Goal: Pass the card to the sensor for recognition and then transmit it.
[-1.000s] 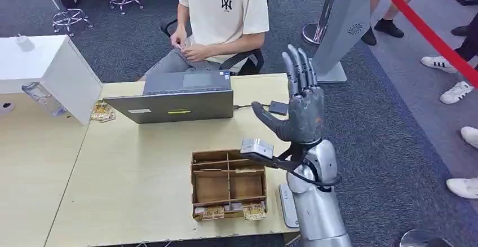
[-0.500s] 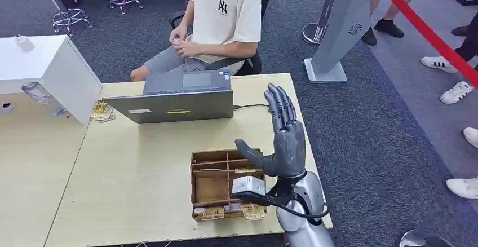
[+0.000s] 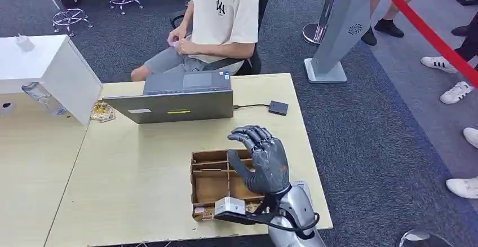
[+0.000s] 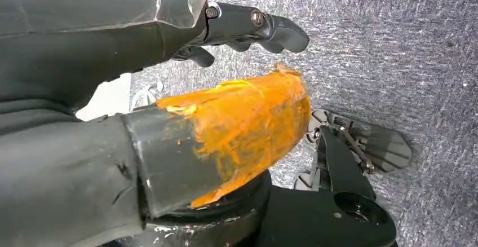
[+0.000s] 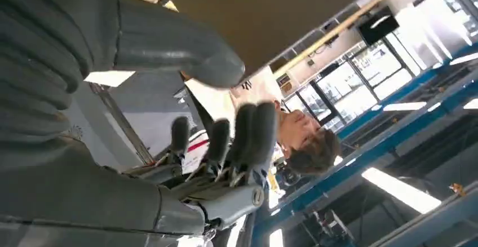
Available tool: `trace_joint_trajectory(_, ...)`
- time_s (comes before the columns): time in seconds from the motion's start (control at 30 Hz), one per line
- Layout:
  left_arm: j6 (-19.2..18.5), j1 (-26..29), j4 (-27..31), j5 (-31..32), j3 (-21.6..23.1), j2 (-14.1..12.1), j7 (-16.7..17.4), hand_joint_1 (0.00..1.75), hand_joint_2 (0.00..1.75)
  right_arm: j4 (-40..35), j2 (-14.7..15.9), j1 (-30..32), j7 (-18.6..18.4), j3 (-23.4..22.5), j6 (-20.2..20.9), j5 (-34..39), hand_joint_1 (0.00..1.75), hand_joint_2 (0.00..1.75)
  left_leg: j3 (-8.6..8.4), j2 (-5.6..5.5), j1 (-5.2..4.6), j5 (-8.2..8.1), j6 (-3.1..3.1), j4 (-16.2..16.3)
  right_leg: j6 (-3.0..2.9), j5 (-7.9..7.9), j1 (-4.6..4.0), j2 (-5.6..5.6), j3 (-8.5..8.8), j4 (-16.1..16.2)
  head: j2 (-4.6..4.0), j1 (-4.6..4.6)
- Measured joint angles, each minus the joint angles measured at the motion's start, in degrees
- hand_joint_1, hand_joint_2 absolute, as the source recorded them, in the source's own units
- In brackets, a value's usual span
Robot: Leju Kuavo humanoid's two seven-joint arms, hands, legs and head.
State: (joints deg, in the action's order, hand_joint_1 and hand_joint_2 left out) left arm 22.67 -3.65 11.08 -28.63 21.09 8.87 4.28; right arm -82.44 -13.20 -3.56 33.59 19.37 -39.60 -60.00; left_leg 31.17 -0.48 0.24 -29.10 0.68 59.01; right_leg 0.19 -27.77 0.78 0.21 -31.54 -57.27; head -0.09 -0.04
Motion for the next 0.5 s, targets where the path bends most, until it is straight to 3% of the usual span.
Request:
trace_joint_trajectory(0.07, 0.0, 0.0, 0.0, 0.0, 0.0, 0.0, 0.0, 0.00, 0.00, 0.2, 0.2, 0.0, 0.0, 0.0, 0.0, -1.2, 1.54, 1.75, 0.00, 0.00, 0.00, 0.00, 0.00, 0.0, 0.00, 0.00, 0.00, 0.00, 0.00, 0.0, 0.00, 0.00)
trace_joint_trajectory(0.17, 0.1, 0.0, 0.0, 0.0, 0.0, 0.0, 0.0, 0.00, 0.00, 0.5, 0.5, 0.3, -0.7, -0.5, 0.0, -3.4, 0.89, 1.75, 0.00, 0.00, 0.00, 0.00, 0.00, 0.0, 0.00, 0.00, 0.00, 0.00, -0.01, 0.0, 0.00, 0.00)
trace_joint_trajectory(0.2, 0.1, 0.0, 0.0, 0.0, -0.1, 0.0, 0.0, 0.00, 0.00, 0.5, 0.7, 0.4, -1.3, -0.8, 0.0, -4.3, 1.40, 1.75, 0.00, 0.00, 0.00, 0.00, 0.00, 0.0, 0.00, 0.00, 0.00, 0.00, -0.01, 0.0, 0.00, -0.02)
trace_joint_trajectory(0.27, 0.1, 0.0, 0.0, -0.1, -0.1, -0.1, 0.0, 0.00, 0.00, 0.6, 1.0, 0.6, -2.3, -1.2, 0.0, -5.6, 1.41, 1.75, 0.00, 0.00, 0.00, 0.00, 0.00, 0.0, 0.00, 0.00, 0.00, 0.00, -0.01, 0.0, 0.00, -0.02)
trace_joint_trajectory(0.33, 0.2, 0.0, 0.0, -0.2, -0.1, -0.1, 0.0, 0.00, 0.00, 0.7, 1.6, 1.0, -3.3, -1.7, 0.0, -6.7, 1.31, 1.75, 0.00, 0.00, -0.01, 0.00, 0.00, 0.0, 0.00, 0.00, 0.00, -0.01, 0.00, 0.0, 0.00, -0.02)
trace_joint_trajectory(0.37, 0.2, 0.1, 0.0, -0.2, -0.1, -0.1, 0.0, 0.00, 0.00, 0.7, 2.0, 1.2, -3.6, -2.0, 0.0, -7.0, 1.01, 1.75, 0.01, 0.00, -0.01, 0.00, 0.00, 0.0, 0.00, 0.00, 0.00, -0.01, 0.00, 0.0, 0.00, 0.00)
trace_joint_trajectory(0.5, 0.2, 0.1, 0.0, -0.6, -0.2, -0.2, -0.2, 0.00, 0.00, 0.7, 3.1, 2.3, -3.8, -2.7, 0.0, -7.7, 0.99, 1.75, 0.01, 0.00, -0.01, 0.00, 0.00, 0.0, 0.00, 0.00, 0.00, 0.00, -0.01, 0.0, 0.00, -0.02)
